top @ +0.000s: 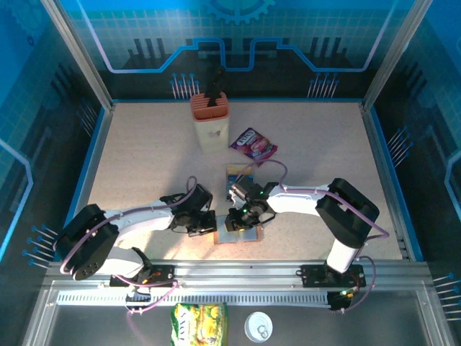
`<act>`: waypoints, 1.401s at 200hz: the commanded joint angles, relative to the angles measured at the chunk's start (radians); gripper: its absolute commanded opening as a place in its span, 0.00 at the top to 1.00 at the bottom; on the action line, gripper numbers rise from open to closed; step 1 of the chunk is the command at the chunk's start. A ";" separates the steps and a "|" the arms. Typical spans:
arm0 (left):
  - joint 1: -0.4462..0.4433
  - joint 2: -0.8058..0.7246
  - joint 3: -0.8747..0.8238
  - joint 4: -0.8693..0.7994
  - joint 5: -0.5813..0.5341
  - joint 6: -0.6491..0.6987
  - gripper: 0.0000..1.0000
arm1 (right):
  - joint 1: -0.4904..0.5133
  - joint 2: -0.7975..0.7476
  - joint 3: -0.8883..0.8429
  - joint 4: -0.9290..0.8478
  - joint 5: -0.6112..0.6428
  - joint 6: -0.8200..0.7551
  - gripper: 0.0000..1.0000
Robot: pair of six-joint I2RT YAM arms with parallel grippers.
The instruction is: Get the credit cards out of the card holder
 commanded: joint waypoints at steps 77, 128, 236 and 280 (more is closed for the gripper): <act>0.090 -0.393 0.083 -0.254 -0.334 0.137 0.50 | -0.138 -0.277 0.132 -0.277 0.175 -0.237 0.62; 0.273 -0.443 0.109 -0.322 -0.391 0.269 0.01 | -0.346 -0.407 0.104 -0.311 0.327 -0.353 0.29; 0.379 -0.387 -0.014 0.073 -0.872 0.614 0.01 | -0.838 -0.523 -0.269 0.205 0.585 -0.595 0.00; 0.420 -0.230 -0.081 0.369 -0.918 0.717 0.01 | -0.886 -0.477 -0.483 0.677 0.589 -0.658 0.00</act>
